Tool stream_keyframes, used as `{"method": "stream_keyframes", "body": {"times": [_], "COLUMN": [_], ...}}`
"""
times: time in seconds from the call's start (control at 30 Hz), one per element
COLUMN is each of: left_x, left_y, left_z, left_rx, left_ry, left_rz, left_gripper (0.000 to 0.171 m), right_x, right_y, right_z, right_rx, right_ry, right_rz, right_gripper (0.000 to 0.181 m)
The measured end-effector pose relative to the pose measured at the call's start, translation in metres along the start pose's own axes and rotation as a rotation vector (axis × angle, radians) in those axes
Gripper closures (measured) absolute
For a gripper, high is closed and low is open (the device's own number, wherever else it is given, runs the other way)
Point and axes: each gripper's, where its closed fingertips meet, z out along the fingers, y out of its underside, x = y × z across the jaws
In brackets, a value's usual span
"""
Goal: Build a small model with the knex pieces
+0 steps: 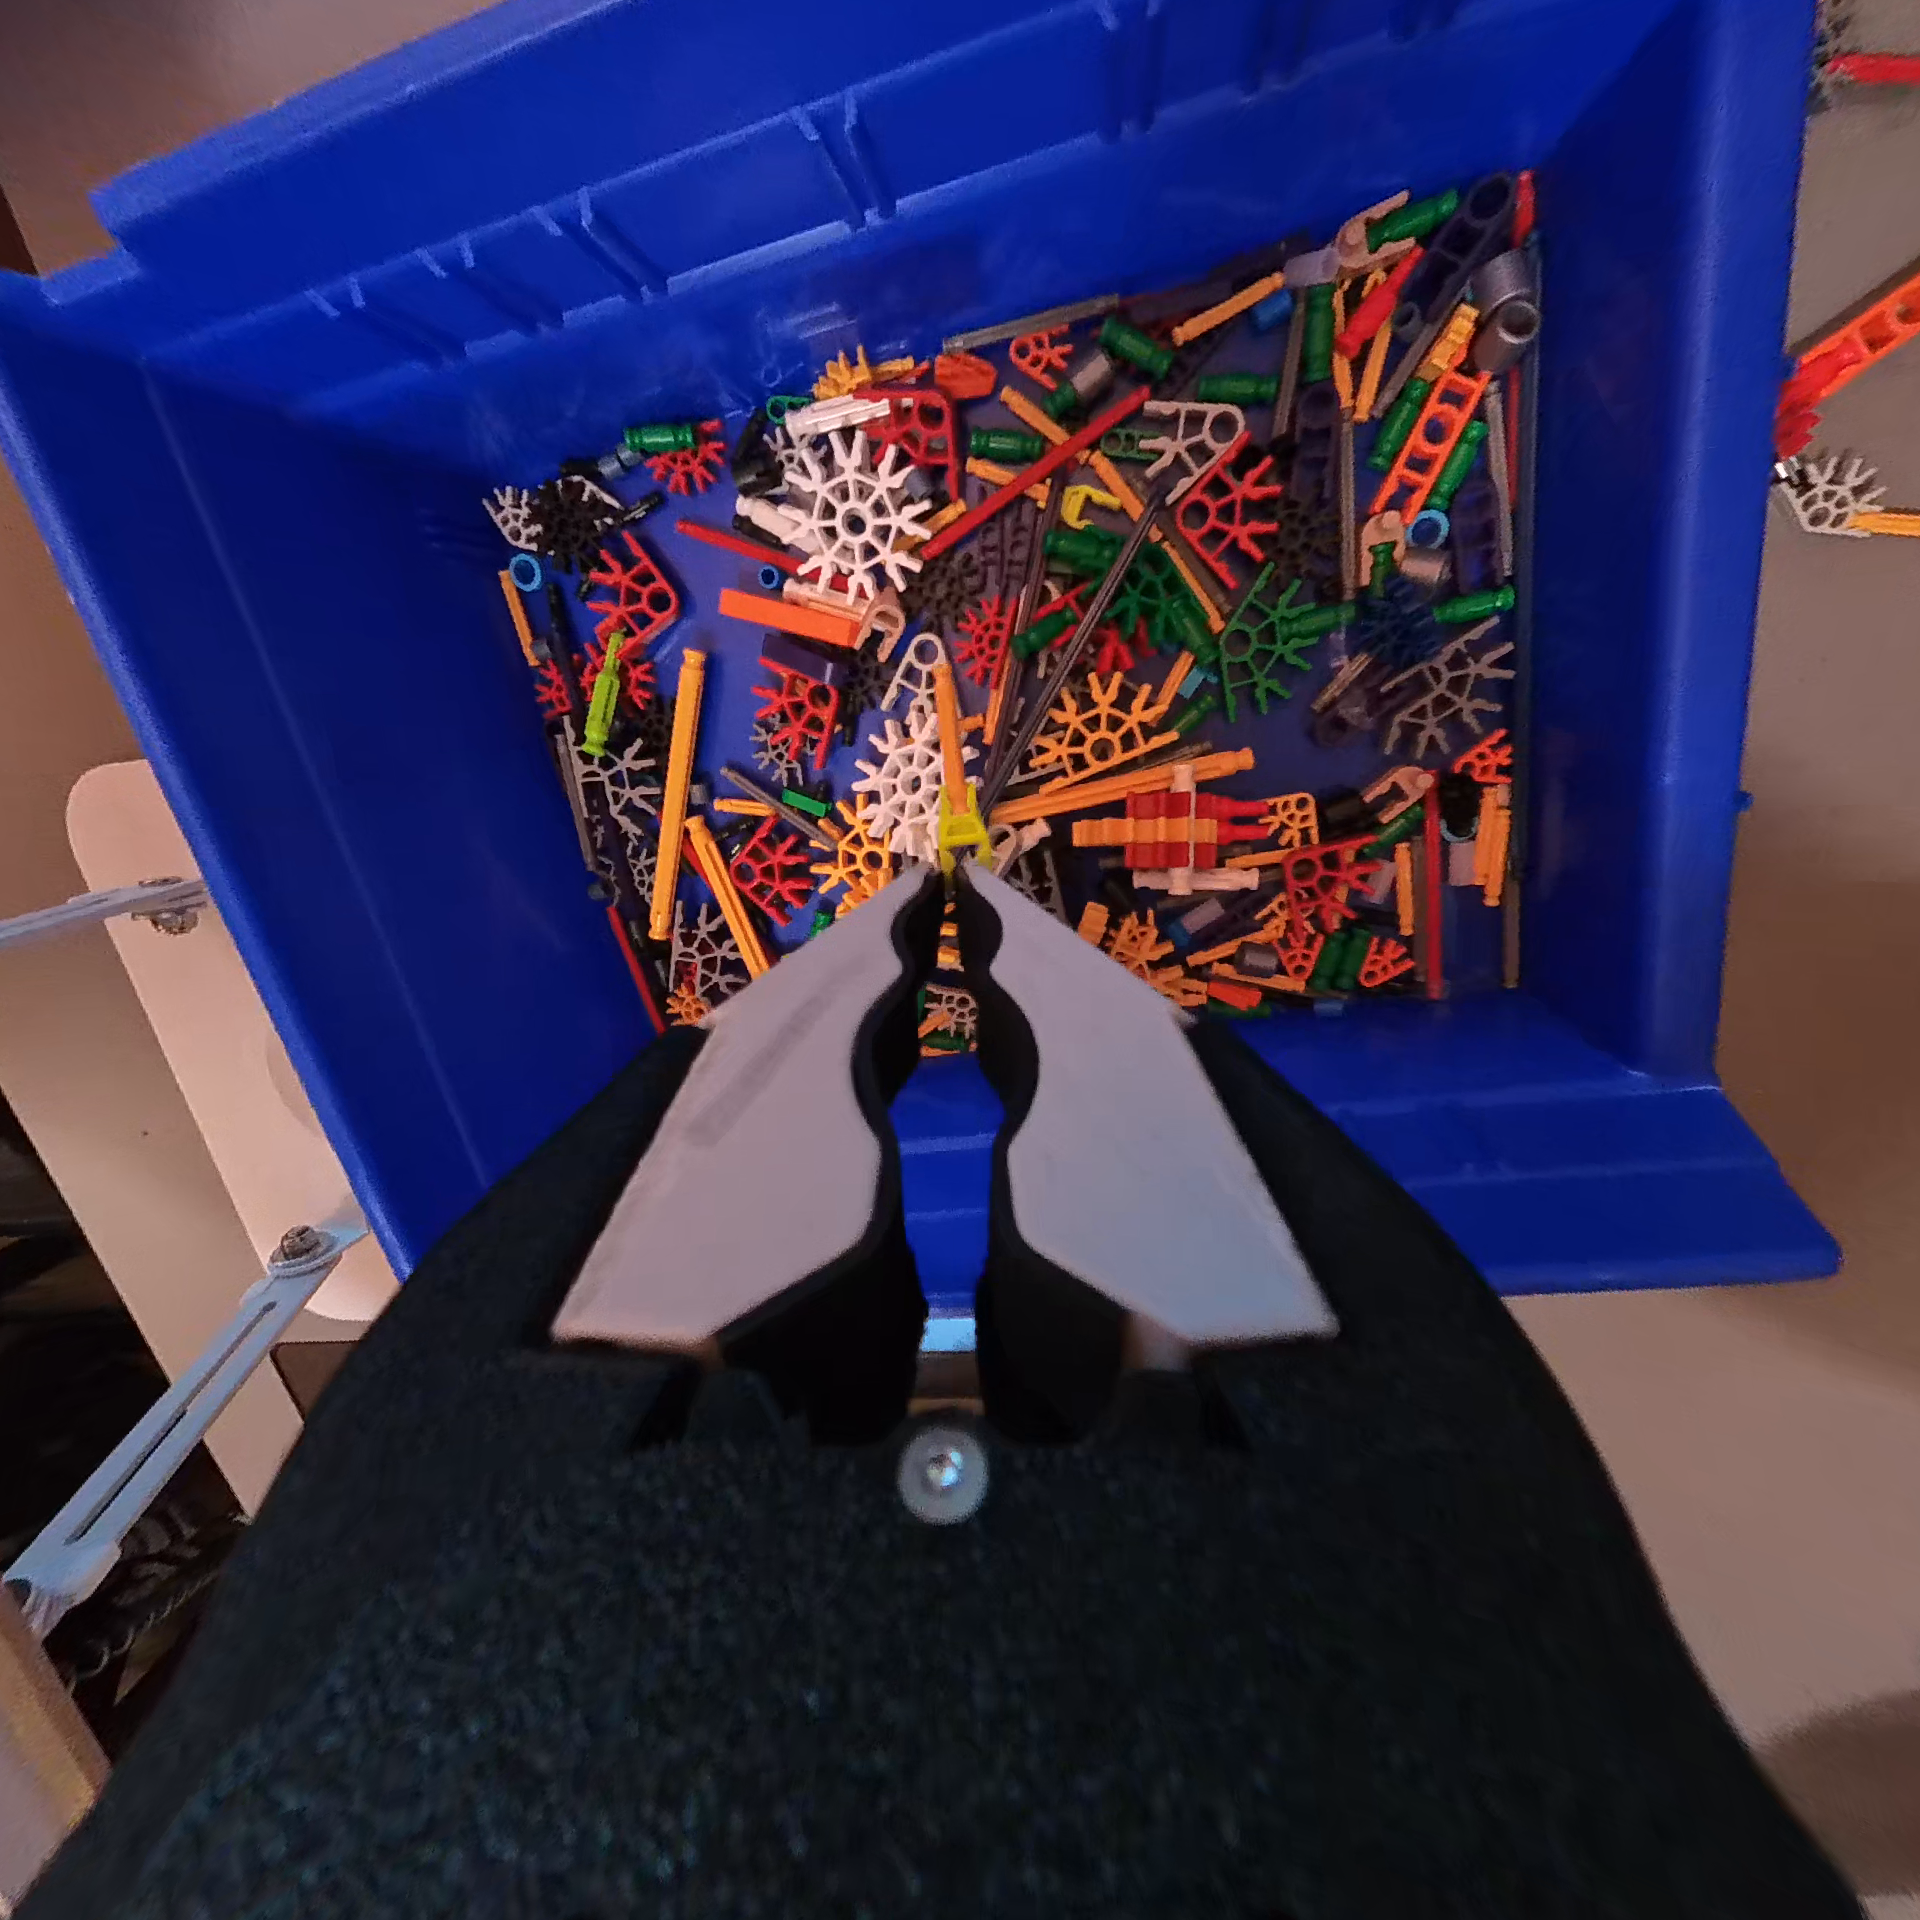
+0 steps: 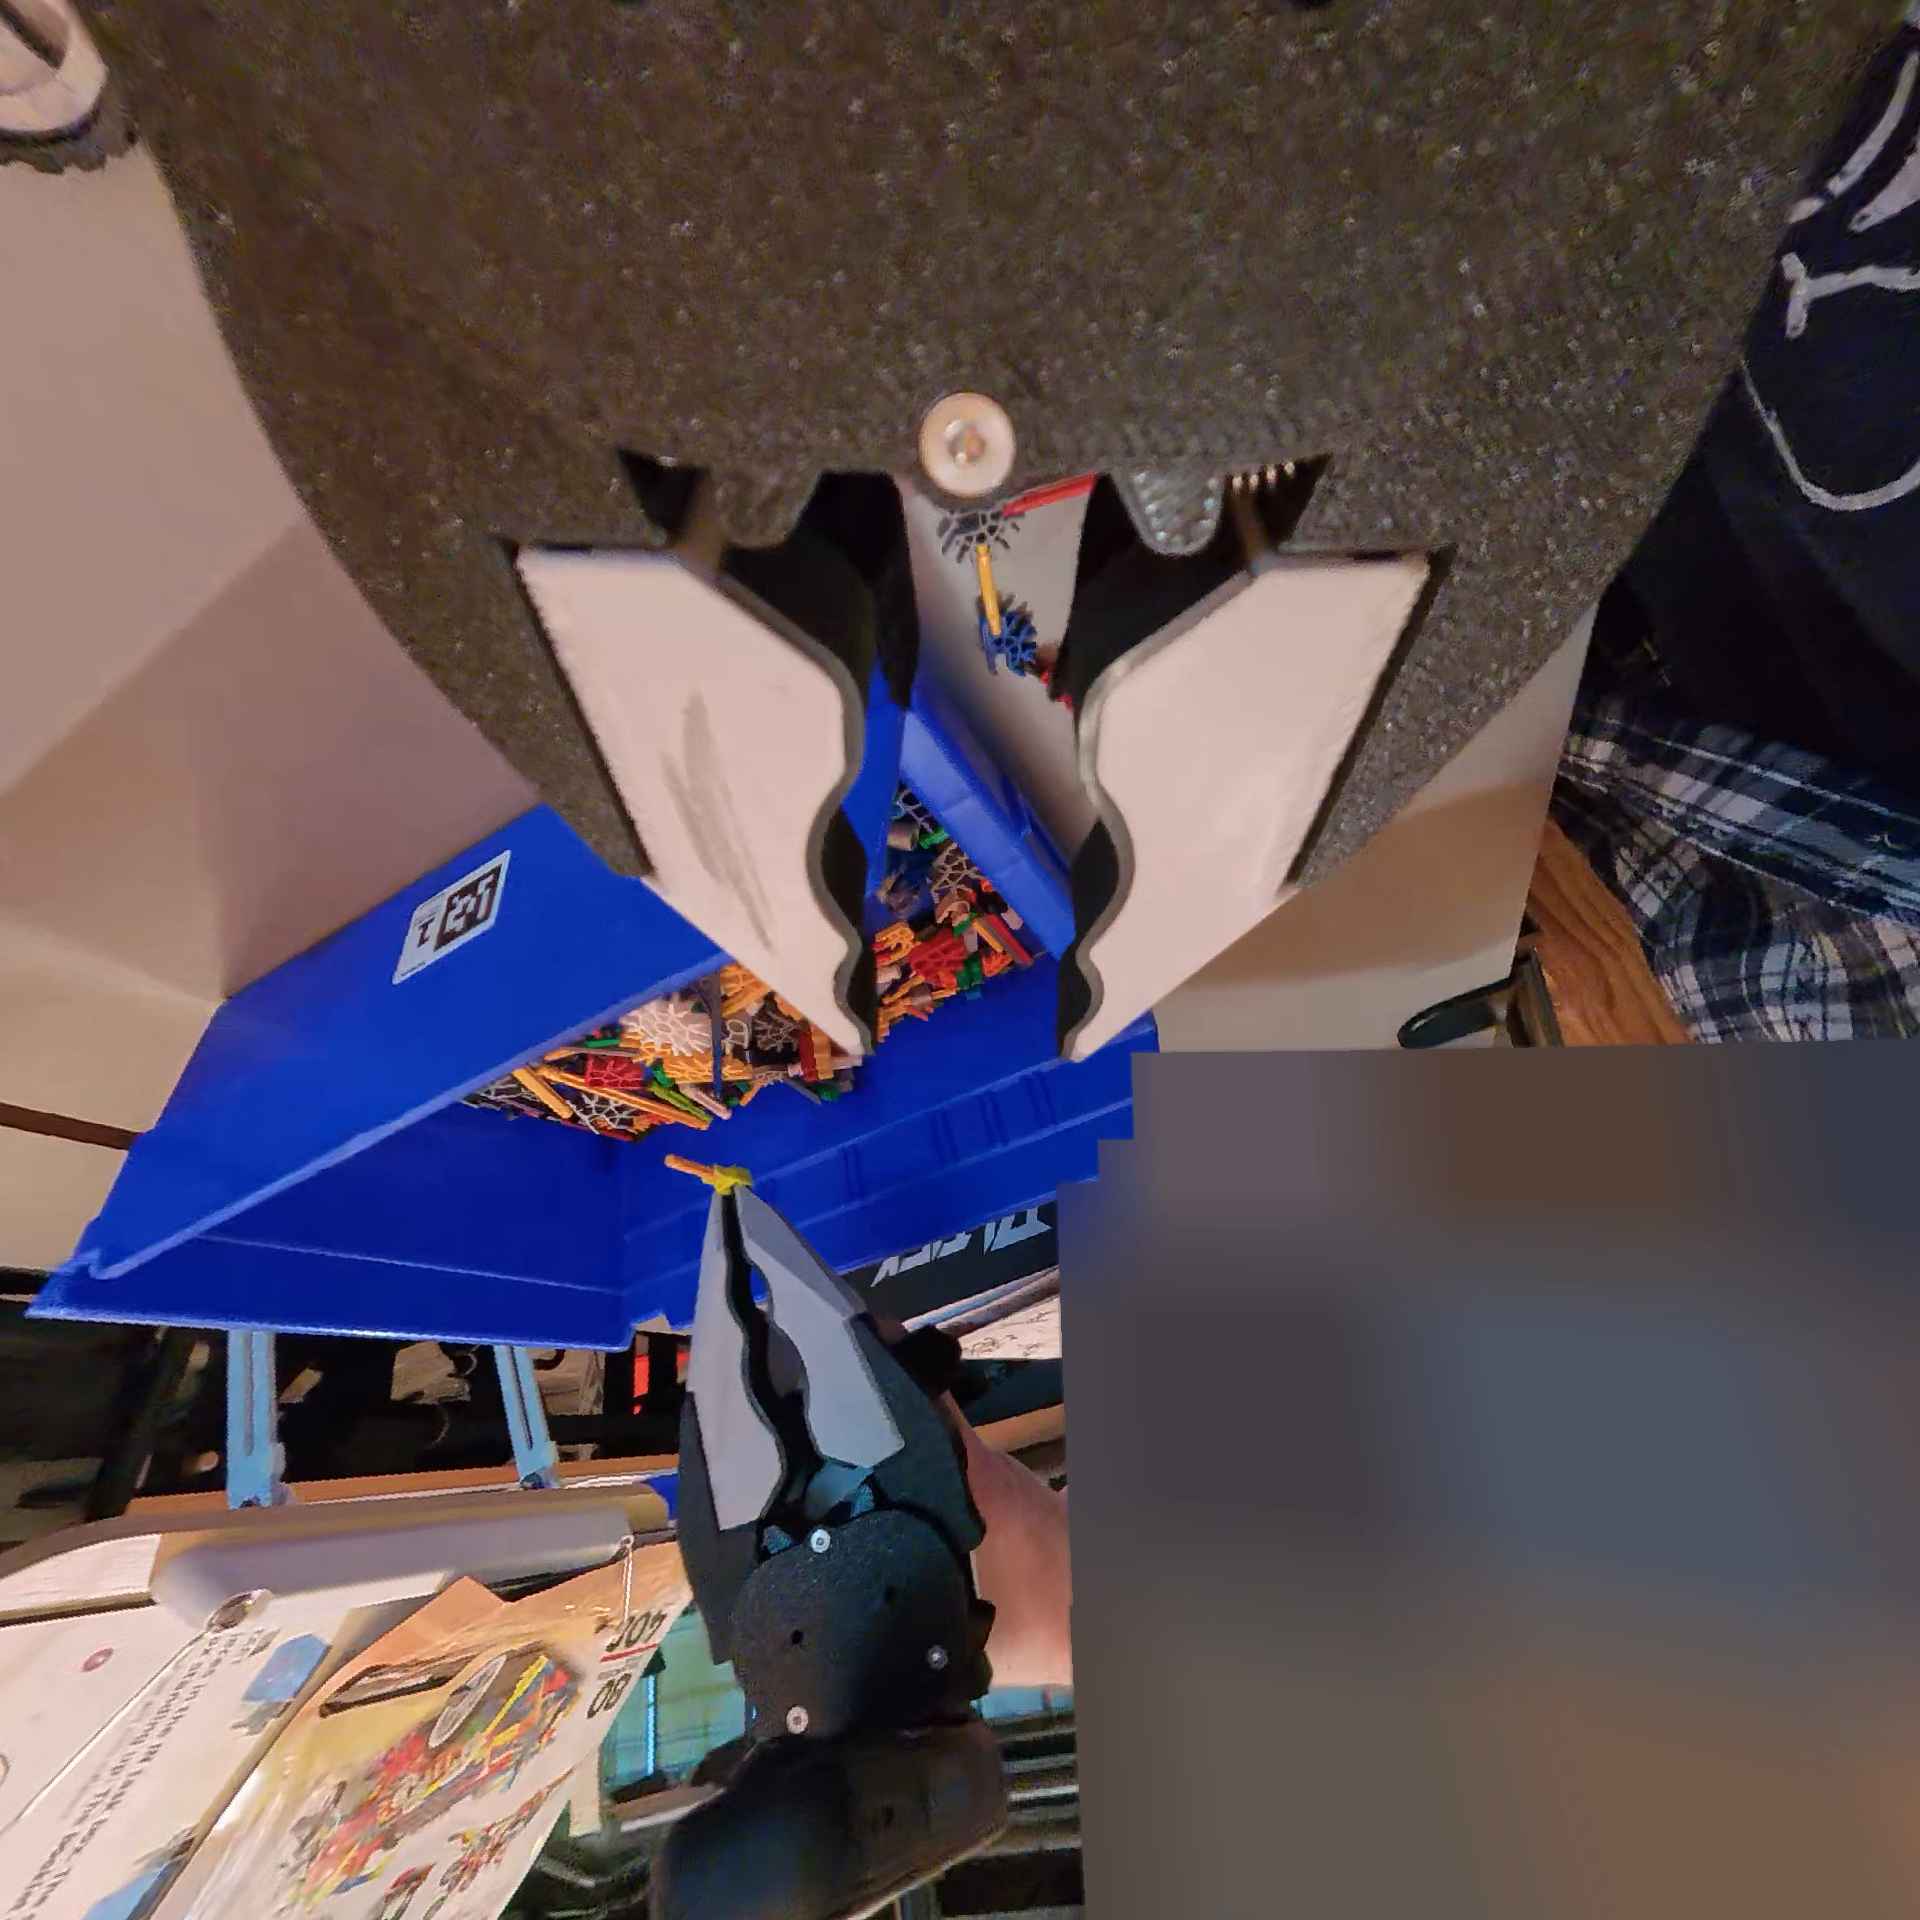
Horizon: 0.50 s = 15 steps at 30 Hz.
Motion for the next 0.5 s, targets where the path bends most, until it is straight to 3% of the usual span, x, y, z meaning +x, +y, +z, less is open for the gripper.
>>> {"method": "stream_keyframes", "body": {"times": [0.4,0.5], "left_x": [0.004,0.006], "left_y": [-0.017,-0.022], "left_z": [0.050,0.055], "left_rx": [-0.020,-0.014], "left_ry": [0.093,0.105], "left_rz": [0.067,0.080], "left_gripper": [0.170,0.148], "right_x": [-0.006,-0.006], "right_y": [0.012,0.014], "right_z": [0.004,0.003], "right_rx": [-0.080,-0.087], "right_ry": [0.009,0.010], "right_rz": [-0.085,-0.080], "right_gripper": [0.148,0.148]}}
